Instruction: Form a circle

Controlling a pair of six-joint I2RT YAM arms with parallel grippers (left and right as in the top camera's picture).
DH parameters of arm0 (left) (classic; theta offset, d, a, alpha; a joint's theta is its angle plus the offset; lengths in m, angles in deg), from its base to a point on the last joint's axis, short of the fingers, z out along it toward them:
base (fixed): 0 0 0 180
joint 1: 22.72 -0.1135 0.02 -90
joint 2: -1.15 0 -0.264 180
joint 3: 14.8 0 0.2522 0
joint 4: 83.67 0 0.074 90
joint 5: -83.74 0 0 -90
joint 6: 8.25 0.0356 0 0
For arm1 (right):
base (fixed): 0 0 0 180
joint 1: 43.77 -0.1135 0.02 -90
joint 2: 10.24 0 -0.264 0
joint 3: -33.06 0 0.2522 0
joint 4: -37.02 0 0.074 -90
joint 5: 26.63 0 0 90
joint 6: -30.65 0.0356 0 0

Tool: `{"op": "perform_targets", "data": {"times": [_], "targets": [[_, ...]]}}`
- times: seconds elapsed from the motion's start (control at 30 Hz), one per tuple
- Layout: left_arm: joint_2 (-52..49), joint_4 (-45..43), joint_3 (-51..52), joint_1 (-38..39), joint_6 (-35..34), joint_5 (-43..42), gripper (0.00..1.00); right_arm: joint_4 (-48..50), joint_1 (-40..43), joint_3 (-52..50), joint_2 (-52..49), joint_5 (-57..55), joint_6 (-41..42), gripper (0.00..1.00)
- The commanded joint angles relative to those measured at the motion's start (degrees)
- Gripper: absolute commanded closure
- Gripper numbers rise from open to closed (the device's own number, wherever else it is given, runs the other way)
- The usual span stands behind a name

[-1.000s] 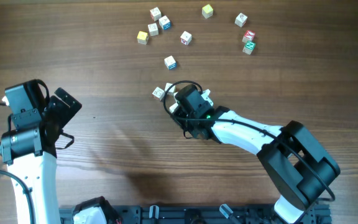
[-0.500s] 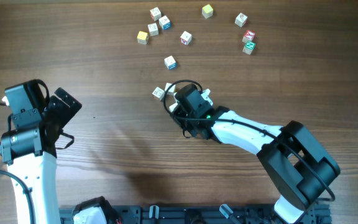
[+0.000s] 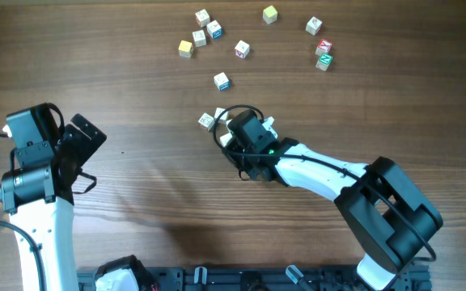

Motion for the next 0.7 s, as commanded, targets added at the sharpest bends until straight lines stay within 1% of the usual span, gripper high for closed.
{"op": "perform_targets", "data": {"times": [0.0, 0.07, 0.3, 0.47, 0.57, 0.67], "targets": [[-0.04, -0.13, 0.0, -0.31, -0.55, -0.68, 0.0, -2.56, -0.22, -0.15, -1.42, 1.14, 1.03, 0.96], [-0.04, -0.11, 0.0, -0.31, -0.52, -0.68, 0.0, -3.72, -0.22, -0.15, -1.25, 0.68, 1.03, 0.96], [-0.04, -0.11, 0.0, -0.31, -0.55, -0.68, 0.0, -10.82, 1.33, -0.15, 4.17, -8.28, 0.94, 0.96], [-0.04, -0.11, 0.0, -0.31, -0.52, -0.68, 0.0, -8.41, 2.84, -0.15, 4.83, -10.51, -5.03, 0.96], [-0.04, -0.11, 0.0, -0.31, -0.55, -0.68, 0.0, -6.67, 4.33, -0.15, 4.83, -10.56, -6.93, 0.95], [-0.04, -0.13, 0.0, -0.31, -0.55, -0.68, 0.0, -2.8, 5.95, -0.15, 4.79, -10.51, -11.26, 0.95]]}}
